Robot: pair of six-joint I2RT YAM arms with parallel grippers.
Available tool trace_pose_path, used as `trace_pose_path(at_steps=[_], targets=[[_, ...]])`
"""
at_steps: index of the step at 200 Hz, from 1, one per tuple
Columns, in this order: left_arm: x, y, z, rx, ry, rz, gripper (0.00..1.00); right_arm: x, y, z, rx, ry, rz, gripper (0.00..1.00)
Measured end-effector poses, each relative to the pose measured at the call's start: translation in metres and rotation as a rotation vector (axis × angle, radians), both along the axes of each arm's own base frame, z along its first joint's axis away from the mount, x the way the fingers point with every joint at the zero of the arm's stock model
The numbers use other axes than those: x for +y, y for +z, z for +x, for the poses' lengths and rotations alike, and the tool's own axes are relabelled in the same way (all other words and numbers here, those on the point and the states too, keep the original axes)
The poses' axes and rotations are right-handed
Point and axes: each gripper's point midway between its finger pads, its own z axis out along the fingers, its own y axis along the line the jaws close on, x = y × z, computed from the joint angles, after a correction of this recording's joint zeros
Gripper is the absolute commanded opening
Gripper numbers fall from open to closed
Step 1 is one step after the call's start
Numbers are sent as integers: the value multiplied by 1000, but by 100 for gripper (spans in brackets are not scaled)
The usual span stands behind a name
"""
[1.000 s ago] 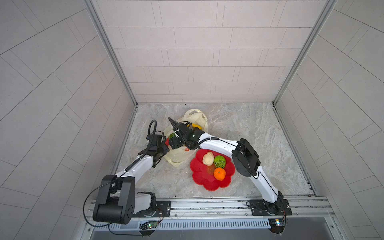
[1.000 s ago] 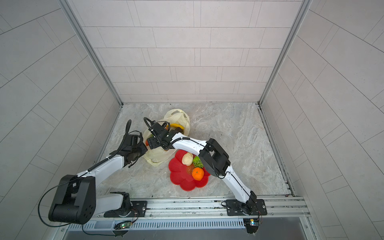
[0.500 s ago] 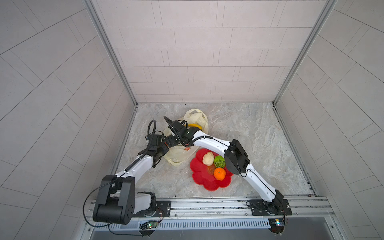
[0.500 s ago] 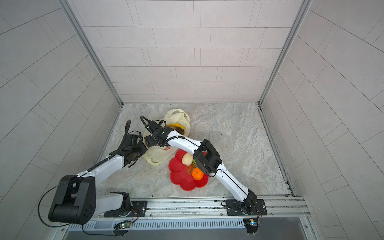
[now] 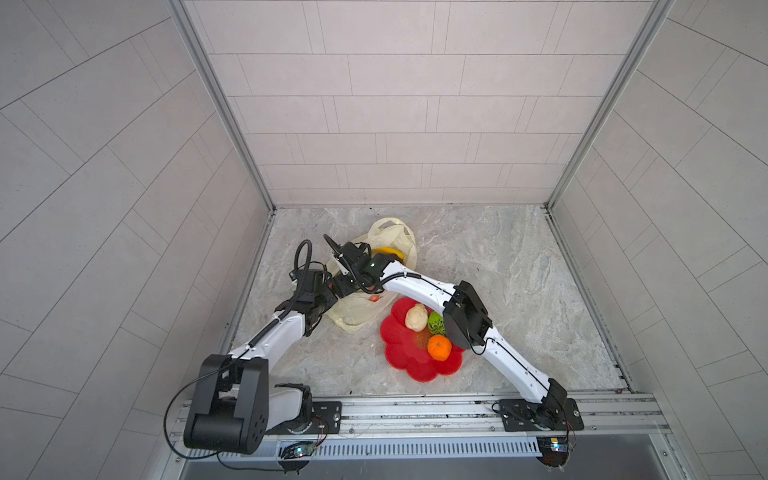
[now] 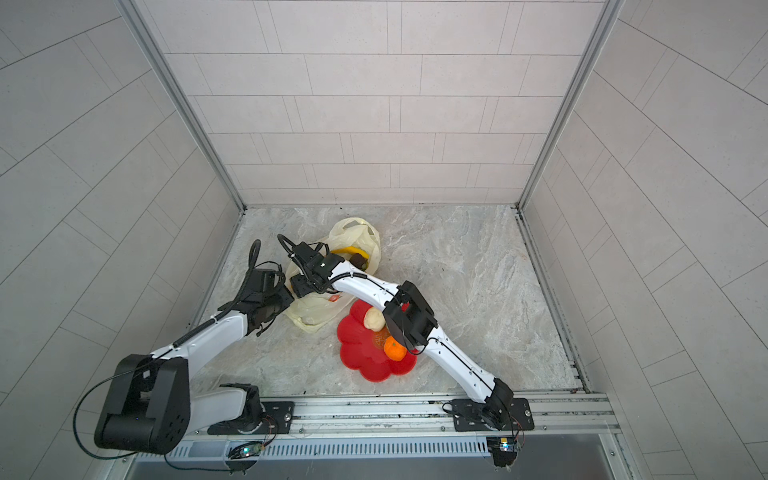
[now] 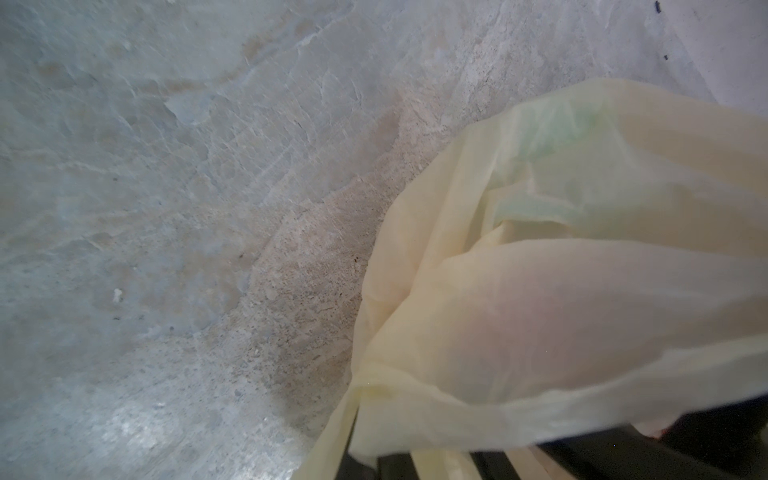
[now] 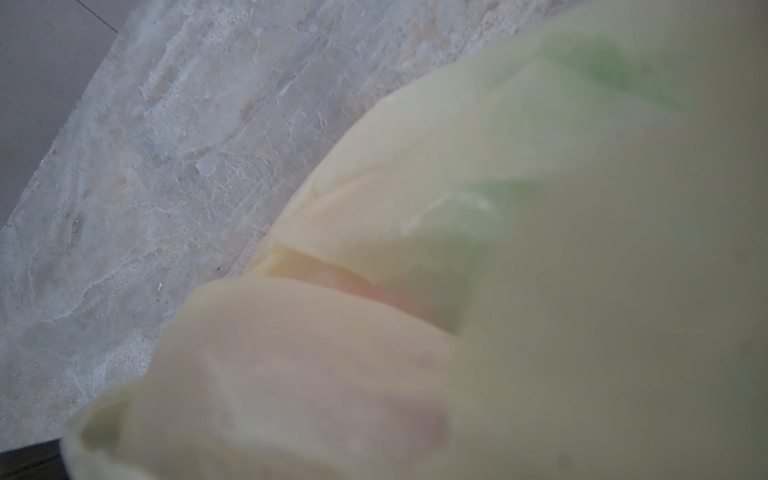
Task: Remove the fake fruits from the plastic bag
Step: 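Grasp the red apple with the right gripper and lift it out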
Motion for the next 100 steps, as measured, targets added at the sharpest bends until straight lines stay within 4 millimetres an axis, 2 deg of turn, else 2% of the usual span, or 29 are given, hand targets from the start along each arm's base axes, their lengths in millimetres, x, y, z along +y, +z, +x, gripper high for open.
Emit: trace_pose_path(at_steps=[24,66,100], targets=[[0,0,0,1,3,1,0,0,0,-1,-1,7,-3,57],[1,0,-1,2,4,1,0,-4,3,-3,-1,12,-13,57],[1,-2,-2,10,4,3,0,-12,22,-9,-8,18,-8,57]])
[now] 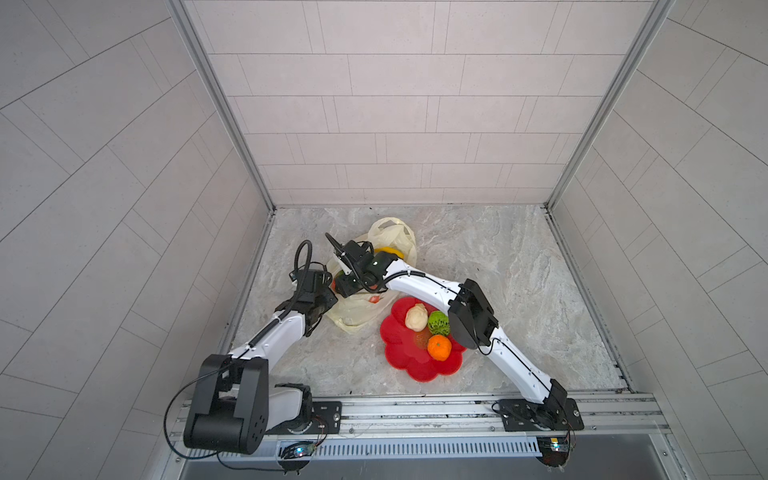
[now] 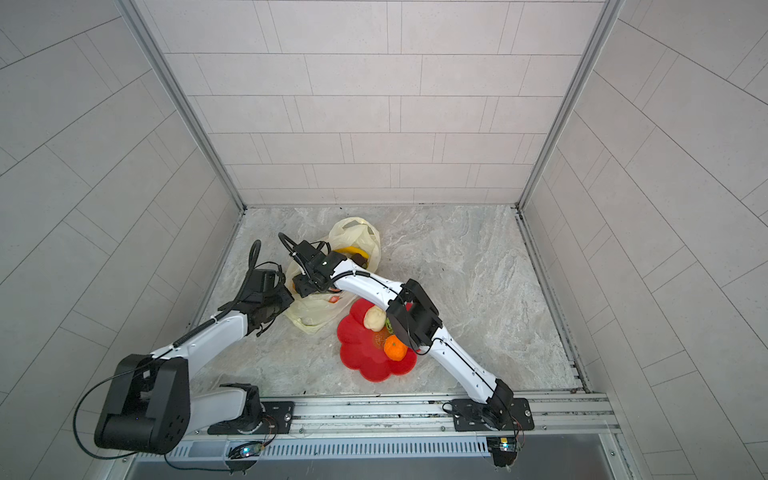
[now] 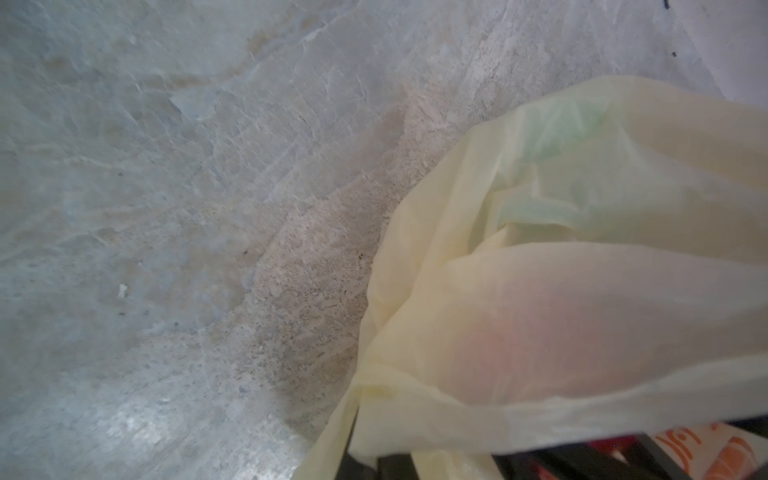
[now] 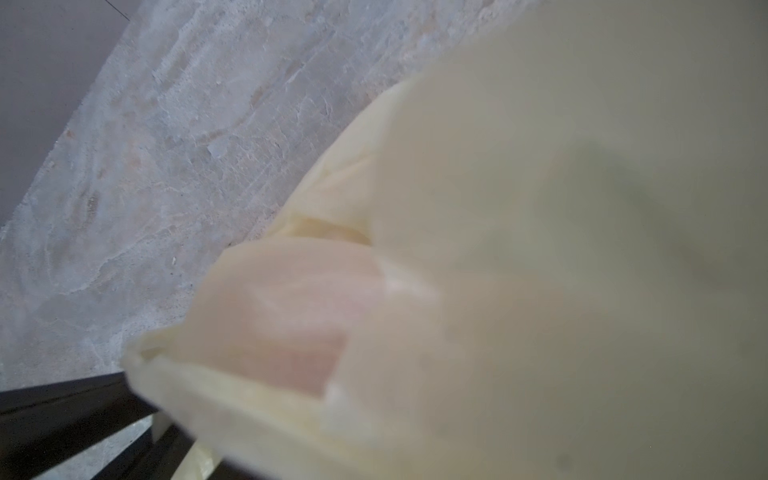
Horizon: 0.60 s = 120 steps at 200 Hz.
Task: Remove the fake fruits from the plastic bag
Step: 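Grasp the red apple with the right gripper and lift it out, then carry the red apple with the right gripper over the red plate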
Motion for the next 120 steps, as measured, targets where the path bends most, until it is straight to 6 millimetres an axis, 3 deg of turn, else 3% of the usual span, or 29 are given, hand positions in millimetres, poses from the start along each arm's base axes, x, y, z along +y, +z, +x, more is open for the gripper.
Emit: trace_pose_path(at_steps=[49,120], targets=[[1,0,0,2,4,6,0,-13,36,-7,-35,-2,41,57],[2,-1,-1,5,7,10,0,-54,45,-27,-56,-16,14,57]])
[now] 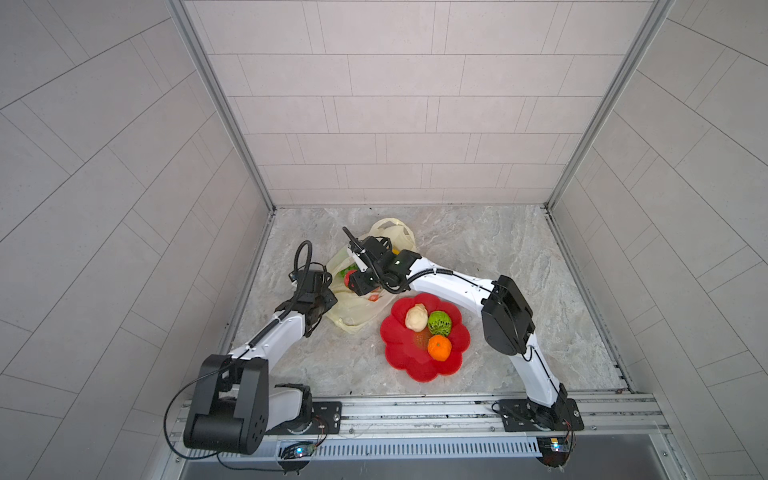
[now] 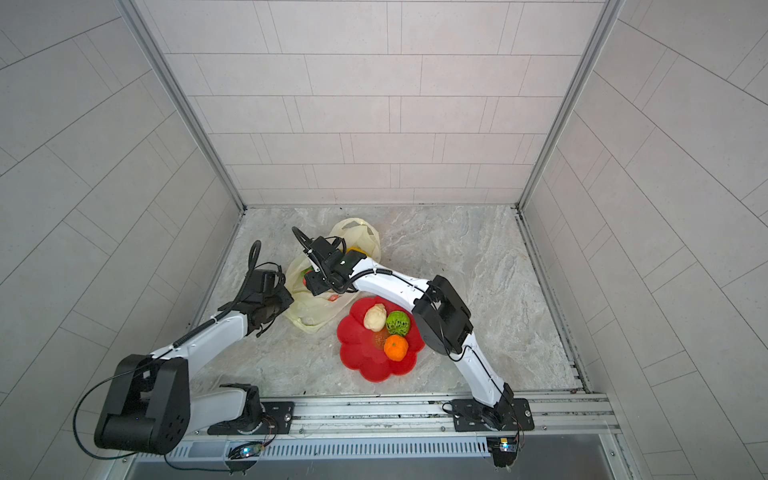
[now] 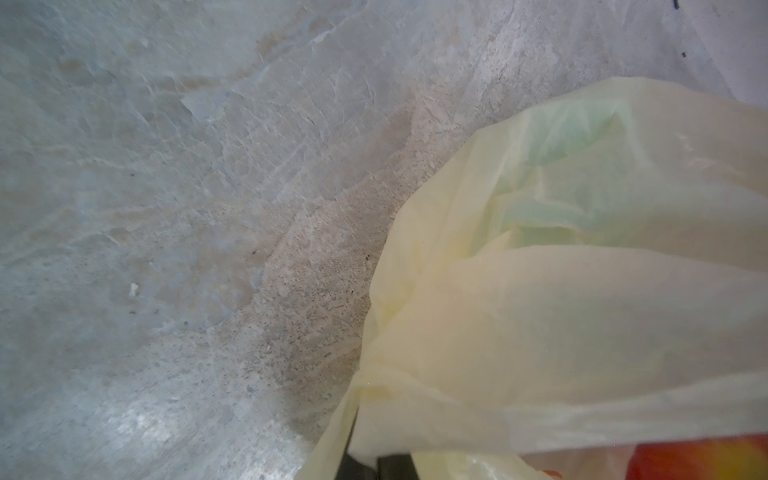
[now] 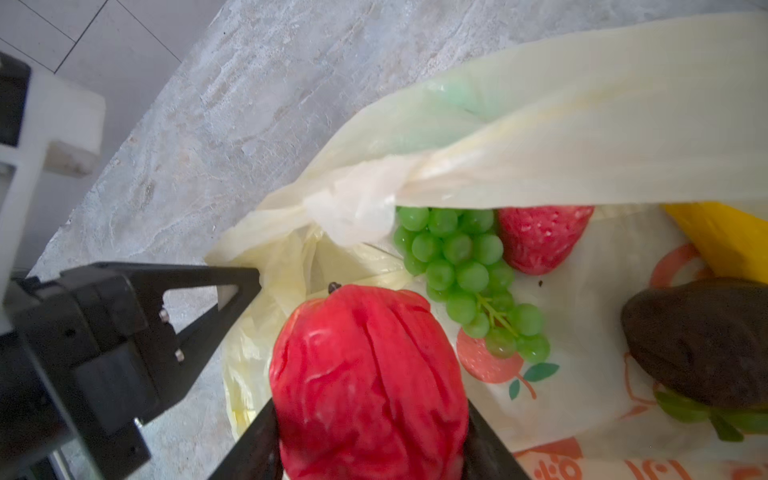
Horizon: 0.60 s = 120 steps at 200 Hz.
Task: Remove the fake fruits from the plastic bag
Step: 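Carry the red apple with the right gripper over the red plate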
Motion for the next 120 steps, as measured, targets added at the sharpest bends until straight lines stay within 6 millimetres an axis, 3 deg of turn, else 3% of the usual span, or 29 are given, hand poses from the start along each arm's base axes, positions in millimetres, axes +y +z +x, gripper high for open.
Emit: trace_pose_path(at_steps=[50,96,120], targets=[[2,0,0,1,5,8,0,-38,17,-22,-31,-6,-37,58],[4,0,-1,1,14,20,0,-91,34,-61,-78,13,-35,57],[4,2,-1,-3,14,21,0,-113,31,-79,-97,28,-29,57]])
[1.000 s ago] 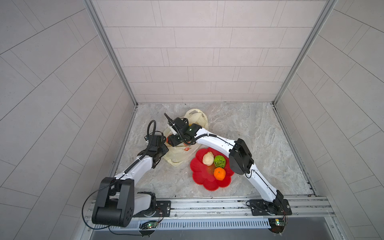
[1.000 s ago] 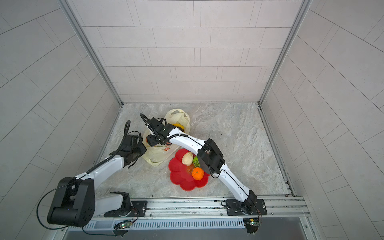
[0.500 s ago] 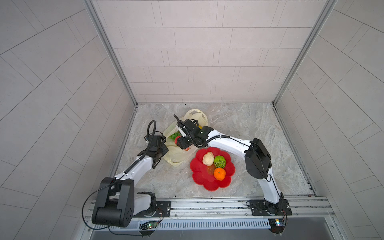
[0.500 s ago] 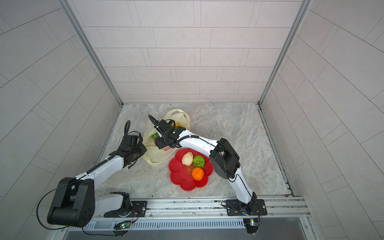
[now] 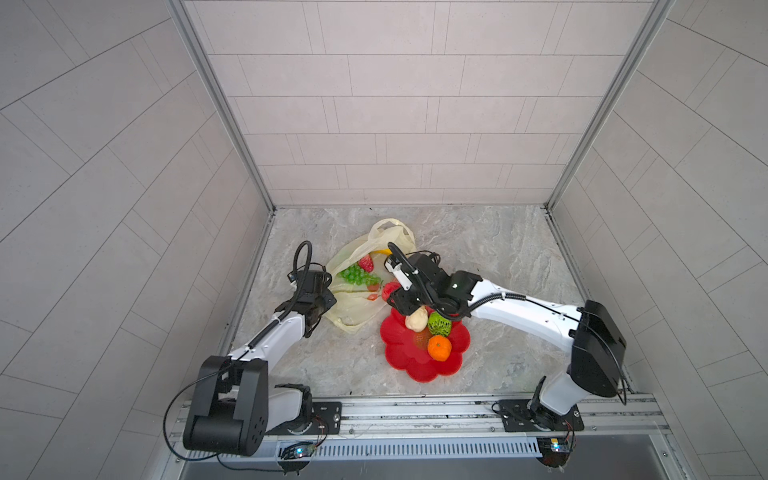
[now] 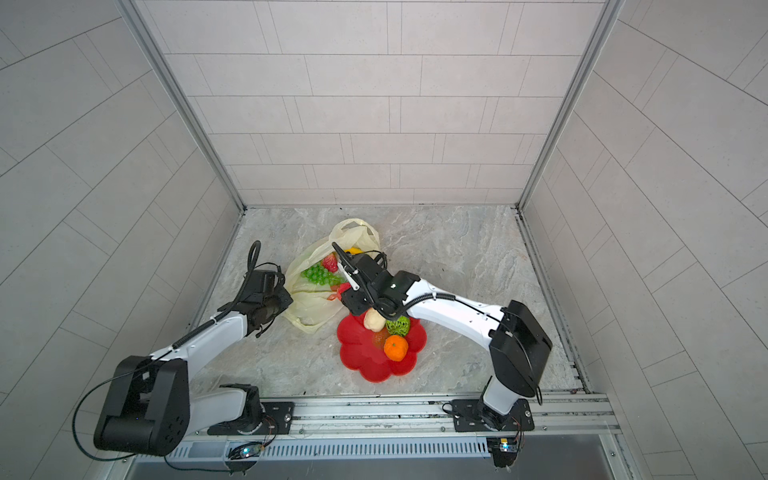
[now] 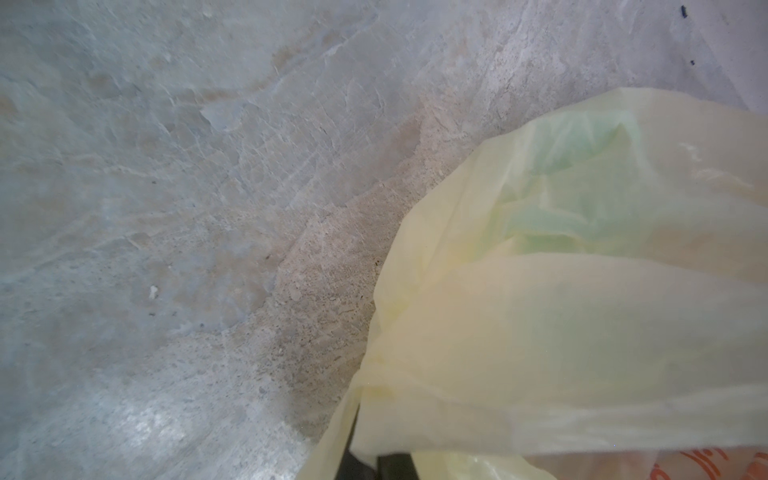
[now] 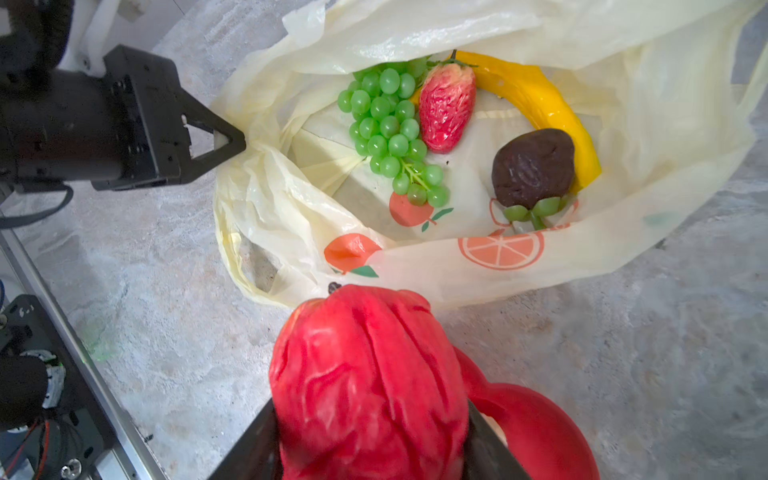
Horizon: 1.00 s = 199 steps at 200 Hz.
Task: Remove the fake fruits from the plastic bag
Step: 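Carry the red apple with the right gripper over the red plate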
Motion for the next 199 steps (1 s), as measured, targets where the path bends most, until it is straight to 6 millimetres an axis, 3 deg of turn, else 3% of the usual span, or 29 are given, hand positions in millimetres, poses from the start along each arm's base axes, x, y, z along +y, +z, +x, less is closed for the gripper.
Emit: trace_pose_path(at_steps=[45,126,162,199], targets=[[0,1,0,-2,-1,-2,0,-24,-20,-29,-2,24,-27,57],[0,1,0,-2,0,-1,0,-14,-36,-75,-128,1,12,57],[0,1,0,-2,-2,-1,0,-16,-56,-80,-132,-55,65,55],[0,1,0,-2,-3,0,0,-1,-59,-72,-145,-84,125,55]])
